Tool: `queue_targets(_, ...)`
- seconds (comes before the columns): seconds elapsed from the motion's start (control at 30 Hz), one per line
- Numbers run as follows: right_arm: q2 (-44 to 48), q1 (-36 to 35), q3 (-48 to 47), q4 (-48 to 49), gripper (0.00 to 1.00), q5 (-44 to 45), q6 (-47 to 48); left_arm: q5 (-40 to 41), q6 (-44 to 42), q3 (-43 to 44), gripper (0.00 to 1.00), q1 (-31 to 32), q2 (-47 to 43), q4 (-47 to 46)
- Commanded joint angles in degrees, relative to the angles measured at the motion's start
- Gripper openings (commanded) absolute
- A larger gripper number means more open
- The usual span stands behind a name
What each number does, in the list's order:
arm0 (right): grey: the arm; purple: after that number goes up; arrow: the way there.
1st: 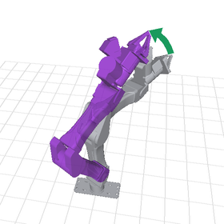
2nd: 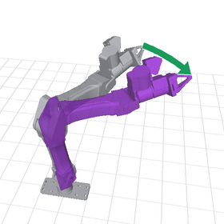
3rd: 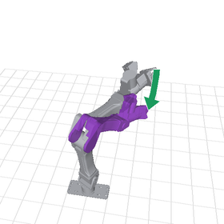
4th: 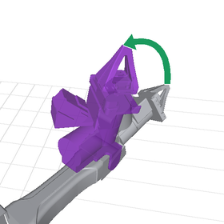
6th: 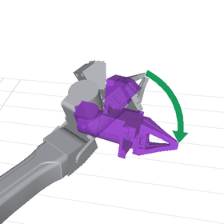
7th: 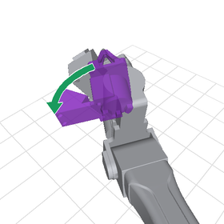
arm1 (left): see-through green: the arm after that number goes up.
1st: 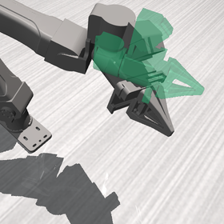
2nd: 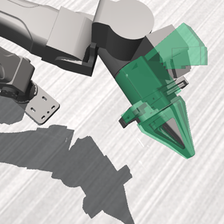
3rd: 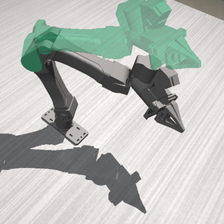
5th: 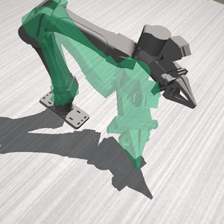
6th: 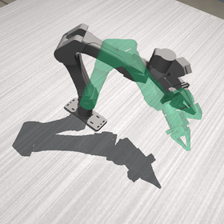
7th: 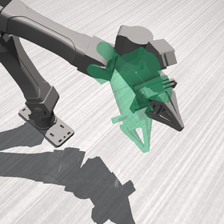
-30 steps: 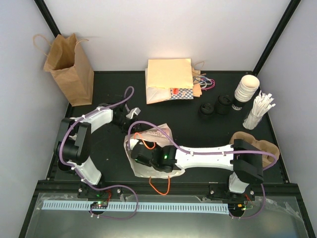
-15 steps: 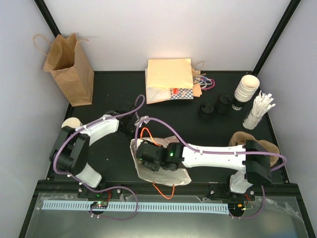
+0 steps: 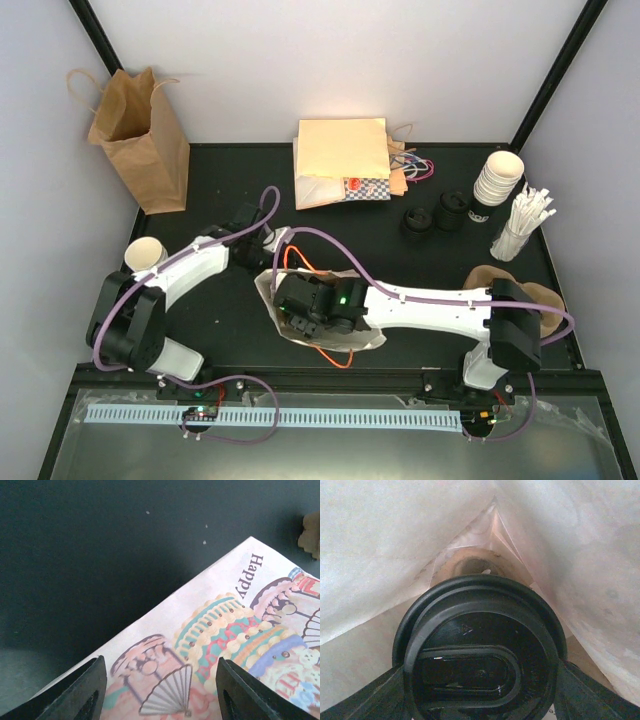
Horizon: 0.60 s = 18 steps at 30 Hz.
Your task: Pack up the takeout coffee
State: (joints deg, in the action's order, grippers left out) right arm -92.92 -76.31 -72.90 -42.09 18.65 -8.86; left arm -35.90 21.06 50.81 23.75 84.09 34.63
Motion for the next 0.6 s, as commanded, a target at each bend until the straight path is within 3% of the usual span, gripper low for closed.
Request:
queue_targets(0.0,-2.37,2.38,-1.19,-3.55,0.30,-0.21,1.74,0.94,0.41,-1.35,0.63,-2.96,-3.05,-0.56)
queue_targets(0.57,-9.20,5.76,-4.36,-5.34,0.30,-4.31,4.56,-4.50,-1.17,-5.56,0.57,-3.62,-0.96,-3.99)
